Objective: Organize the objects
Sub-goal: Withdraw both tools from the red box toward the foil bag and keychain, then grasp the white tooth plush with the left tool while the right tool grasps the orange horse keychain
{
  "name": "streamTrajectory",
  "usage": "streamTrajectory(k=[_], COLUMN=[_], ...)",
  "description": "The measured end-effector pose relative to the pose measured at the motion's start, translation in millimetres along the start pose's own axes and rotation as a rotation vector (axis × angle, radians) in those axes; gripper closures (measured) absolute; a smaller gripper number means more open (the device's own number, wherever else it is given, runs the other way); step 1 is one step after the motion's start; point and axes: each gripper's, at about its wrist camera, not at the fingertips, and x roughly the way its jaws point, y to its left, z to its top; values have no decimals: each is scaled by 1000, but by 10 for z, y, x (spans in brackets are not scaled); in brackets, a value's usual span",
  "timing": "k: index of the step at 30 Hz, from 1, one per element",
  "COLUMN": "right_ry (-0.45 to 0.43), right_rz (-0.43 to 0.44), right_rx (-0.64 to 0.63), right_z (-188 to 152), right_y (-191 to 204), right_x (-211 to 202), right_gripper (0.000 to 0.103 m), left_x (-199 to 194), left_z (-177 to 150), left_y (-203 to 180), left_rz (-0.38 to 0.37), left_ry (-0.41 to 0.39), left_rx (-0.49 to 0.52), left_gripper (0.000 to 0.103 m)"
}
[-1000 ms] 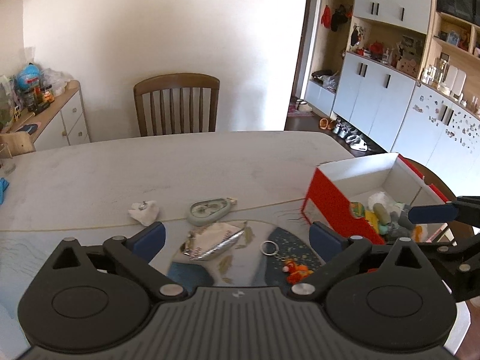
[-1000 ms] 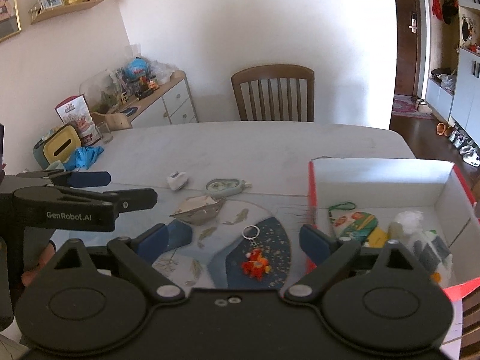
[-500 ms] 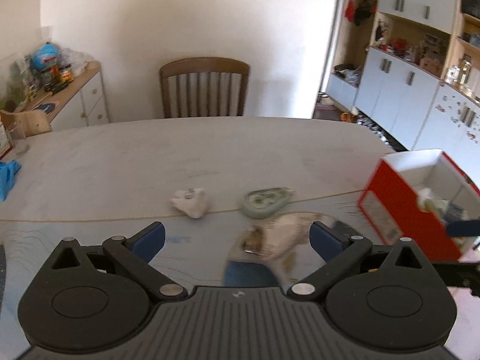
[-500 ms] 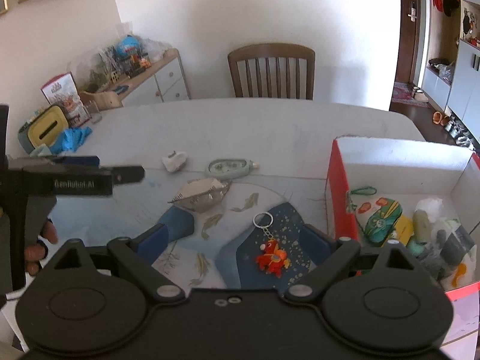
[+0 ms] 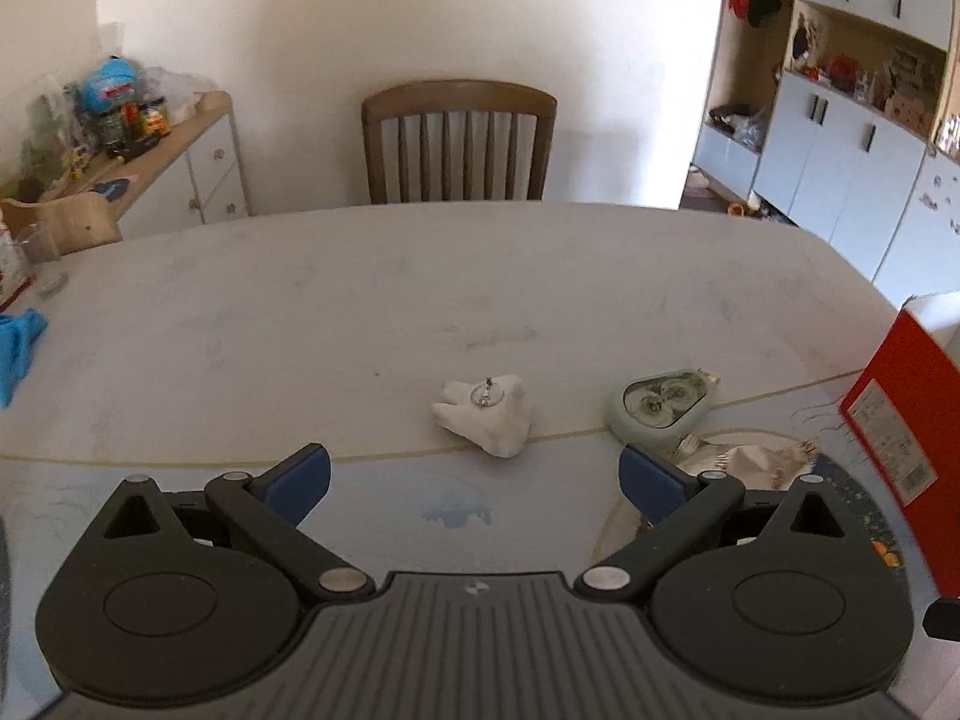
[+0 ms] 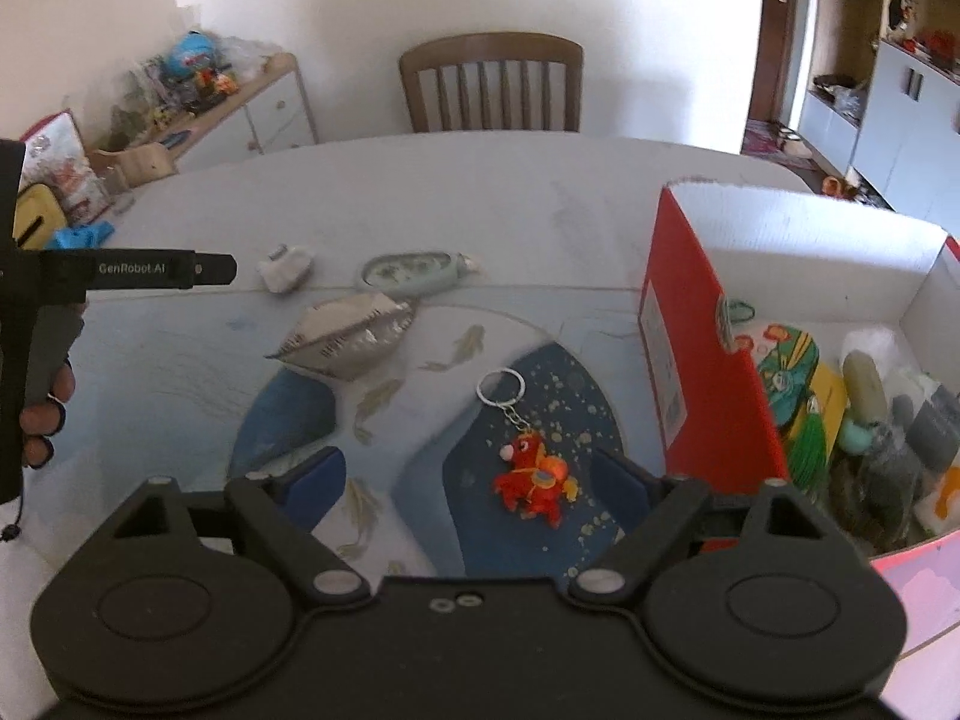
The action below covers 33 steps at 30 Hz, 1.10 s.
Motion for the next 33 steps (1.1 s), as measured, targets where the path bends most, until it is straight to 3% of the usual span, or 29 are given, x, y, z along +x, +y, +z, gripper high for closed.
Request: streamTrajectory(k=[10, 18, 33], right_ry=[42, 45, 46], right_rz=[-100, -154, -160], right_rx=[21, 83, 139], right_z=[-78, -83, -135], right_y=[44, -26, -75], right_x=[330, 534, 679], right_gripper=[22, 23, 30], left_x=[562, 794, 1018], left_z=[99, 99, 91], left_y=[22, 21, 63], left_rz=[-8, -3, -34], left_ry=[25, 31, 67], left_rx=[70, 98, 73], left_gripper=[0, 0, 2])
